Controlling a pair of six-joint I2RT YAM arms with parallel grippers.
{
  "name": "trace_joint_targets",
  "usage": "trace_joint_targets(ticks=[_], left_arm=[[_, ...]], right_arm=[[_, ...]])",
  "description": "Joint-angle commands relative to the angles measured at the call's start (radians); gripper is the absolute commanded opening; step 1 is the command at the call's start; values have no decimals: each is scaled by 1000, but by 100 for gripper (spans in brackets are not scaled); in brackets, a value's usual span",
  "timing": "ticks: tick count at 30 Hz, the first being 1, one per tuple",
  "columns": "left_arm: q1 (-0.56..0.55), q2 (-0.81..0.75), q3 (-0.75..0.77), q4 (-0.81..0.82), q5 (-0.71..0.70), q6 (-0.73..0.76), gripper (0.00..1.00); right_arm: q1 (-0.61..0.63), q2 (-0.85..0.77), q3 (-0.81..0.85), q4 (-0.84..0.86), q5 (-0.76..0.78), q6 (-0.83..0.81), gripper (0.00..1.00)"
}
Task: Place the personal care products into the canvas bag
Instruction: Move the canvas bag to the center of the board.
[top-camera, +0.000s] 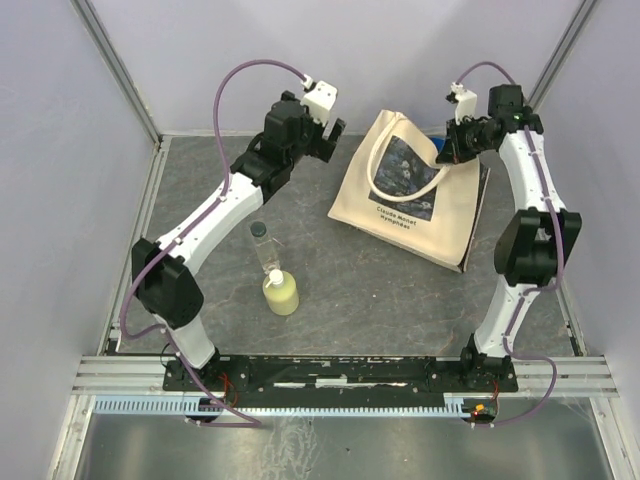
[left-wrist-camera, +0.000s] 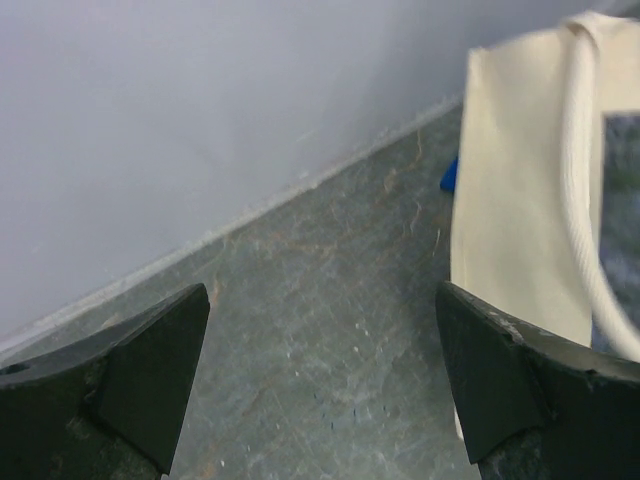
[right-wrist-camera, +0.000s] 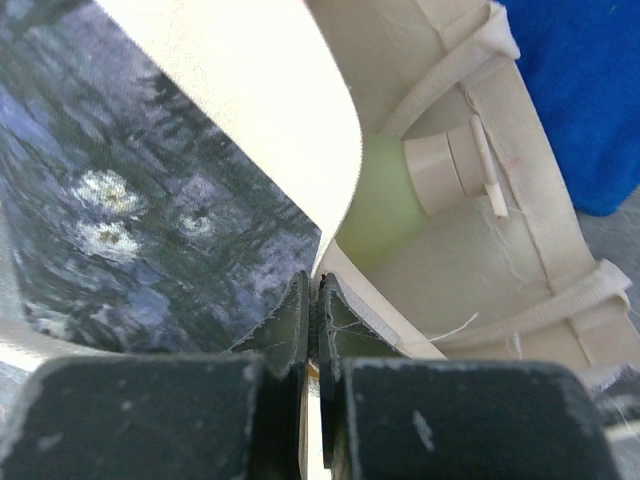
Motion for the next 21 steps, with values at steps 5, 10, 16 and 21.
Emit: trace_joint_targets(ticks=[5,10,16,21], left_arm=[[66,127,262,64,201,-58,100],[152,234,400,96,554,-247,100],[169,388,606,4,908,-347,99],[167,519,726,9,1153,-496,100]], right_arm=[[225,-372,-134,-44,88,131,0],[331,-516,-257,-77,165,169,1],[423,-666,-391,-112,242,224,1],[481,-762,-519,-96,278,255,1]])
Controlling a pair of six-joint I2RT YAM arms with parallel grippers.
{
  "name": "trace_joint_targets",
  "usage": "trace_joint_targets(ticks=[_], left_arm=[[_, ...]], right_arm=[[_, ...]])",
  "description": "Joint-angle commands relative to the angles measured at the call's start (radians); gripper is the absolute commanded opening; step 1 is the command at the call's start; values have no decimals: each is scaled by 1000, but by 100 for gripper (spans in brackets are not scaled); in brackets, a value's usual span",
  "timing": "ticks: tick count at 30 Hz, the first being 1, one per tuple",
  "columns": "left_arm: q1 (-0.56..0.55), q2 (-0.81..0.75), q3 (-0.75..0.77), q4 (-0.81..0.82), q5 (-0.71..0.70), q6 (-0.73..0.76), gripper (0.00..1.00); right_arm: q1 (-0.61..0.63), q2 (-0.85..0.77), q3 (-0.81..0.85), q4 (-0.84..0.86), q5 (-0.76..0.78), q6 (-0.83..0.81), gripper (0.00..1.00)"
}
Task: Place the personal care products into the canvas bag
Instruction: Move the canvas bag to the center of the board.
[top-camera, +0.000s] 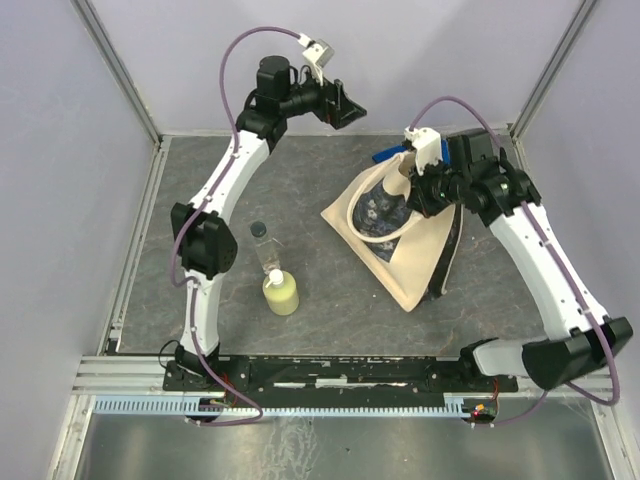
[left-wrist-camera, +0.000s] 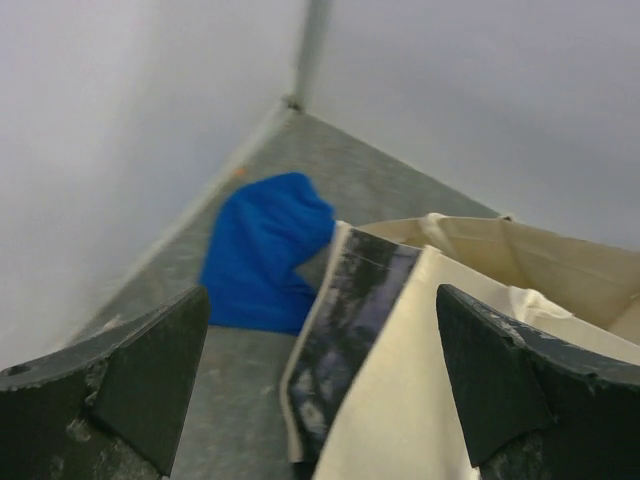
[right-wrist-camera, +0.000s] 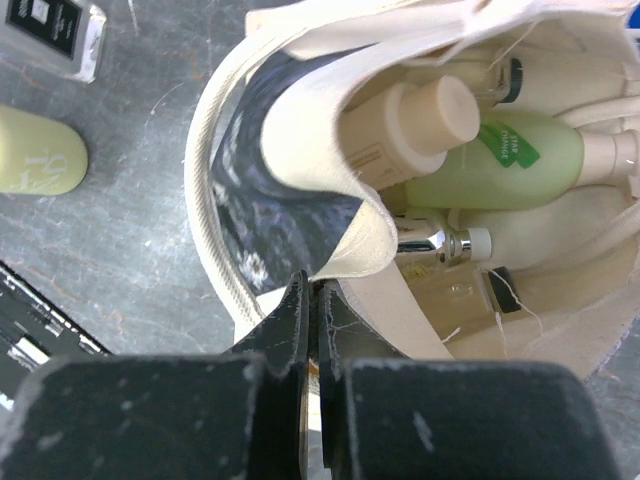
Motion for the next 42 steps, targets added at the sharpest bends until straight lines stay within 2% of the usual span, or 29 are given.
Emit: trace_joint_targets(ticks=[1,4,10,16,21,26,33,34,37,42], left_arm=[[-19,94,124,15,327,-196,100],[-40,130,151,5,354,-197,100],[-95,110,132,-176,293,5,100],[-107,54,26,-237,267,73,99],[-110,38,42,-283,292,94,100],[-128,14,52,-337,315,131,100],[-136,-28,-20,-376,285,179,100],[-136,-30,-24,-380,283,183,99],[-136,-31,-24,-385,283,184,99],[-136,-30,-15,-385,272,179,100]], right_arm=[[69,-82,-82,-55,-35,86,1],[104,-85,-102,-54,-18,97,1],[216,-65,-105,-32,-6,125,1],[381,5,-81,-5,23,135,1],[485,56,-90,43,32,157,1],[542,101,-88,49,54,164,1],[572,123,-68,19,116,190,2],[572,111,-67,15,135,194,9],[572,61,-83,17,206,218,43],[569,-24,-103,28,300,263,82]])
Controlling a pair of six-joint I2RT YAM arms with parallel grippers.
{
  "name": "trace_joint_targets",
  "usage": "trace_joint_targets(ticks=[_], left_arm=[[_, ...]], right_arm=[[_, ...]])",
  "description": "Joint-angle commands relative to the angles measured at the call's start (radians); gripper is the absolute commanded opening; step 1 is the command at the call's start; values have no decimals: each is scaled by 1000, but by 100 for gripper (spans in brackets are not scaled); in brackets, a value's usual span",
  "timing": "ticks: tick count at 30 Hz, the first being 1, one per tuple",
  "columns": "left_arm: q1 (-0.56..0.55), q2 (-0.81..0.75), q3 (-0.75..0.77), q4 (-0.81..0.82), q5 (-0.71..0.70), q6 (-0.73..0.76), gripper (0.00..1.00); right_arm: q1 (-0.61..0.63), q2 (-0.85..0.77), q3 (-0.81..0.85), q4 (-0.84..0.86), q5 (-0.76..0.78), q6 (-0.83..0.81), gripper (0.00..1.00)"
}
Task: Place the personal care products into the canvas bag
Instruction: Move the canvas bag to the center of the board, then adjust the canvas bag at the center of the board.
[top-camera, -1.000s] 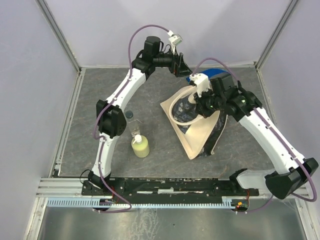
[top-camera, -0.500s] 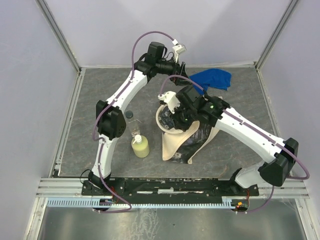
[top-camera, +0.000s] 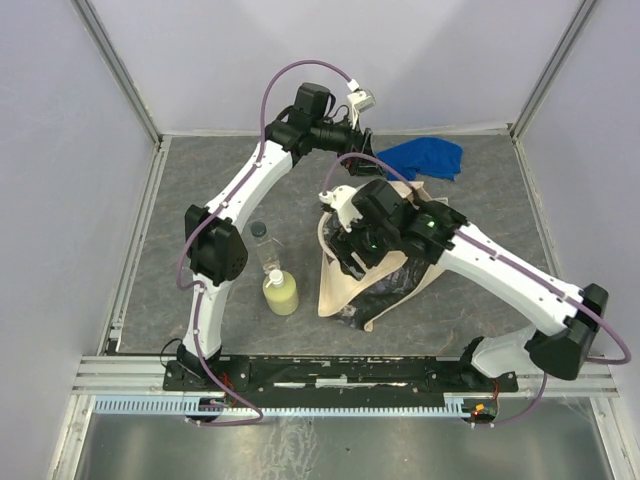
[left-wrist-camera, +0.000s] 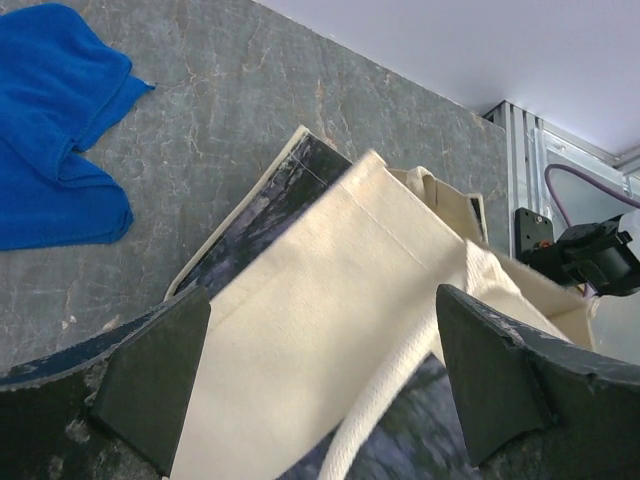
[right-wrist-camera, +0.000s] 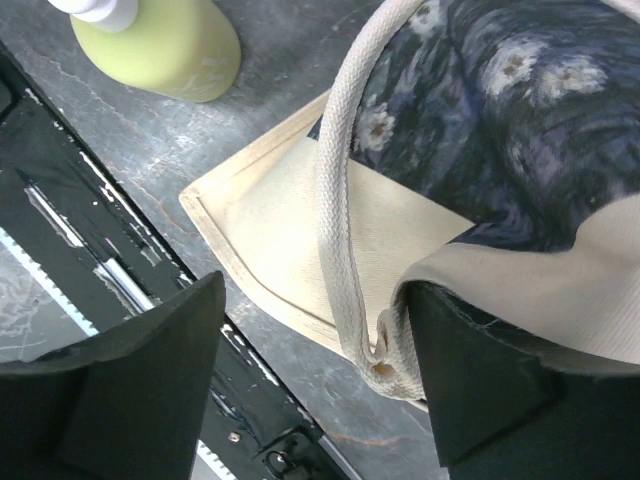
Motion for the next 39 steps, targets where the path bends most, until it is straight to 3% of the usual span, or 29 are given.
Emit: trace_joint_targets(ticks=[1,3,6,19,26,29,34,39], left_arm=[[-1,-52,9,-5,-3,34,100],[0,-51,19,-5,-19,27,100],[-5,-58,33,-5,-64,15,100],[-110,-158,77,-106,-459,27,99],[-272,-168,147,-205,-676,57,100],[-332,-116,217,-236,-740,35,100],[-385,-54,239,-236,-853,-26,100],[-393,-41,212,-231,-915,-56,100]], right_arm=[[2,-91,-4,14,95,68,89],[-10,-112,10,8,138,88,97],[-51,-150,32,2,196,124,100],[-485,-306,33,58,409,241,100],[-675,-261,-7,108,514,289,100],[-794,-233,-56,178,468,318,100],[-1014,-157,-101,238,165,379,99],[-1067,-152,-164,298,-55,396,96]])
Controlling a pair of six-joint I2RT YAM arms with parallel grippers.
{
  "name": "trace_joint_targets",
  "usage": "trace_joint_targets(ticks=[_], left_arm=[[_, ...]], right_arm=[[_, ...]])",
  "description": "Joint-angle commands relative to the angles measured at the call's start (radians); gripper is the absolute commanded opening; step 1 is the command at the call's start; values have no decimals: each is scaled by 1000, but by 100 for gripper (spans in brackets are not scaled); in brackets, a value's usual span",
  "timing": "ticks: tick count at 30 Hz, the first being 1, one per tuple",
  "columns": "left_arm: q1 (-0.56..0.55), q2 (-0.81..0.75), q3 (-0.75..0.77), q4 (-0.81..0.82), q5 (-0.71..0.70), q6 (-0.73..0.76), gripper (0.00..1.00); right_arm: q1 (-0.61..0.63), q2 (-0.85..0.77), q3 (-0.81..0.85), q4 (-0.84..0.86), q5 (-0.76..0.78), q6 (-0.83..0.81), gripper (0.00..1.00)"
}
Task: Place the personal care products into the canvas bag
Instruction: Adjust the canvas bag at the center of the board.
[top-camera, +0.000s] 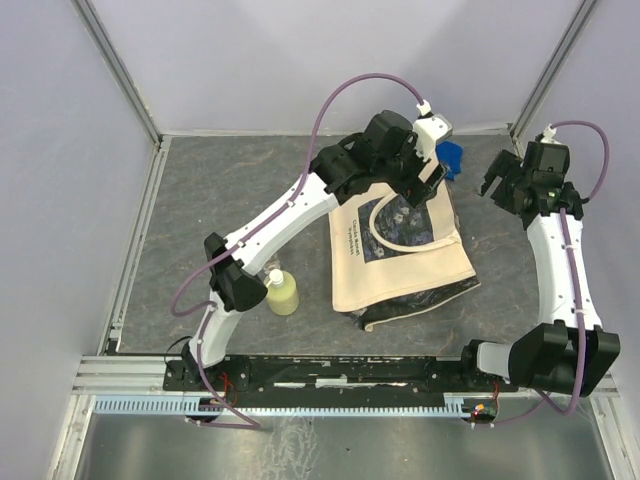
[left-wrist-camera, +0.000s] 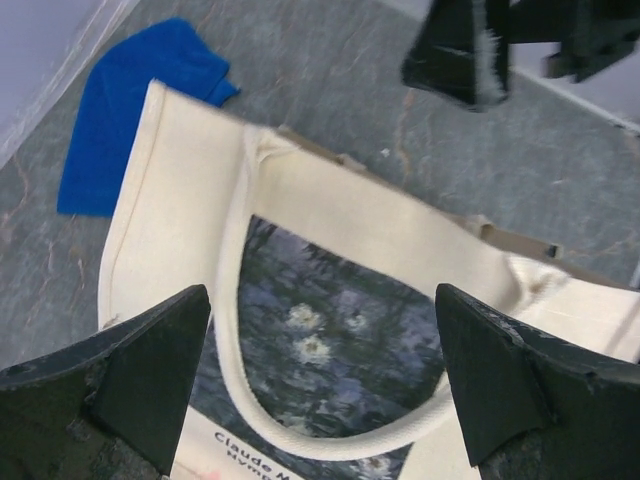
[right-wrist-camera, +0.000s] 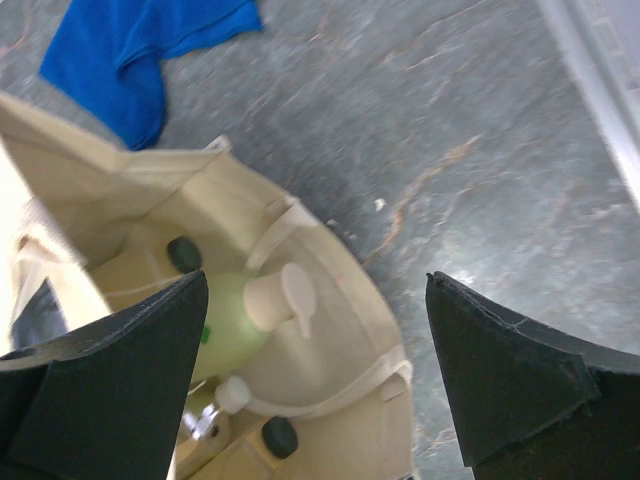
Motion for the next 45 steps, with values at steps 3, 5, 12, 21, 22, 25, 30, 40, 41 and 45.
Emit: trace_joint_targets(ticks=[3,5,12,21,22,25,30,40,41,45], left_arm=[[11,19,-12,13,-110,-87,99],[9,31,-10,26,-101,-127,100],[-21,65,-9,59,-101,-188,100],[-22,29,-12,43,-141,-175,100],[-21,24,-12,41,-155,-172,100],[-19,17,-8,41,-202,-164,100],[2,33,25,29,-189,-180,100],[65,27,43,64,-46,-269,100],[66,33,43,71,-20,-281,100],[65,50,43,112,83,-346,99]], right_arm=[[-20,-6,-24,77,-263,36,94],[-25,-8,-26,62,-225,35,95],[-57,62,16,15,-330,34,95],[-56,65,-35,39,-609,55,75],[-57,55,-46,31,-621,48,75],[-57,16,-80,-17,-629,9,75],[-57,-37,-154,-58,-660,-20,72],[-46,-170,-144,-100,-739,10,14],[-37,-178,-134,-105,-730,15,10],[31,-188,-84,-118,-669,14,5]])
